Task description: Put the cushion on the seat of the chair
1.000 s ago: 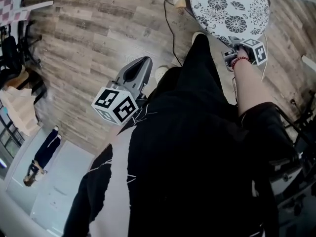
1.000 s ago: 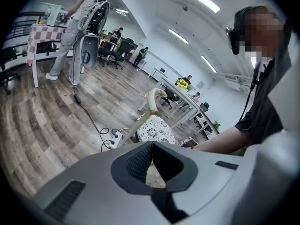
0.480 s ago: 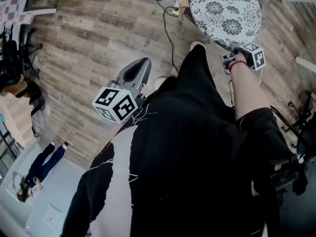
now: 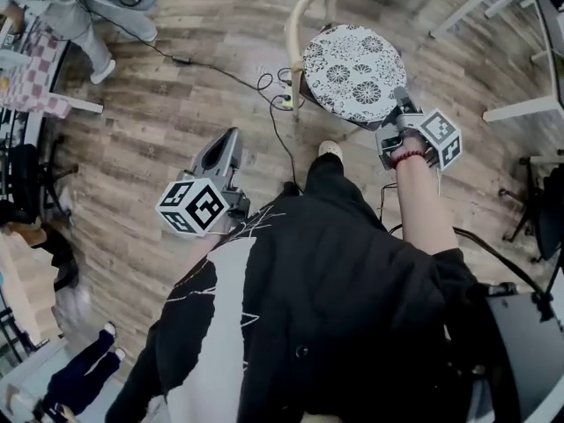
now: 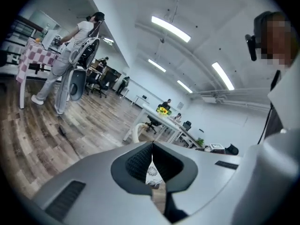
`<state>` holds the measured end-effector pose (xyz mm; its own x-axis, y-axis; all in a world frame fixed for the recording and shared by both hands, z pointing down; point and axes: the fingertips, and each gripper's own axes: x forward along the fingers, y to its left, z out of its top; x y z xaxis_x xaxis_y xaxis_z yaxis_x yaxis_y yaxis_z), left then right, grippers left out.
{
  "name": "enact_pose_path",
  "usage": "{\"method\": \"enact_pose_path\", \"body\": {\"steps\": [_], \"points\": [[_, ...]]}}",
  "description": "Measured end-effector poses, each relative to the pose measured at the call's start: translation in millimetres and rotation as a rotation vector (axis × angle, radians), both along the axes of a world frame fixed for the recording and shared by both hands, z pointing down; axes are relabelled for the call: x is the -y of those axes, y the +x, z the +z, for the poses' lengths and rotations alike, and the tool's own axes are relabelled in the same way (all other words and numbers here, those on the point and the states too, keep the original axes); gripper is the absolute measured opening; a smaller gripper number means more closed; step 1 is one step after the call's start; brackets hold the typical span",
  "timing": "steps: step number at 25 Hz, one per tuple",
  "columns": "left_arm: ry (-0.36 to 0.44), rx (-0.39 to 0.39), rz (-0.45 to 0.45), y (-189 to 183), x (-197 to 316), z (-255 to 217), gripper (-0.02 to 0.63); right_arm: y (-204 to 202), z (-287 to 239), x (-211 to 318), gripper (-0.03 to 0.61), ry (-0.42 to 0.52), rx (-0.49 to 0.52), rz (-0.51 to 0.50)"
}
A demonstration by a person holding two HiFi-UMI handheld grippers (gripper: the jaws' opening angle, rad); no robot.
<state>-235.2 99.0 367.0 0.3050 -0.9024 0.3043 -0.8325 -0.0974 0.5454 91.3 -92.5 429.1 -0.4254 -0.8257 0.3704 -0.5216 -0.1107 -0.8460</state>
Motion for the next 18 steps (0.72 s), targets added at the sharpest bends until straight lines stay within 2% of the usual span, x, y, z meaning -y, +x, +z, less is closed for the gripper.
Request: {"method": "enact_pose_path", "body": {"steps": [3,6,8,10,12,14,18], "points": [[0.118,-0.028,0.067,4,-1,-45,0.015,-17,-77,-28,0.015,0.176,-0.093,-0.127],[0.215,-0.052,0.192,12,5,-78,0.015,-36,-137,-47,0.015,0.352,-0.236,-0.238],[0.250,-0.057,0.268,15,7,-89,0.015,-50,-161,-58,0.015,0.444,-0.320,-0.300],[0.268,-0.033,0.305,17,2,-96,0.015,-61,-179,-79,0.015,0.516,-0.390,-0.359],[0.281,-0.007,0.327,22,-12,-107,0.015,-66,-189,-111,0.015,0.545,-0.434,-0.401],[0.286,0.002,0.333,28,-23,-118,0.015,-65,-195,-138,0.015,0.532,-0.455,-0.427],[0.280,-0.002,0.339,40,-20,-145,0.015,-64,-213,-150,0.015,0.502,-0.492,-0.469]]}}
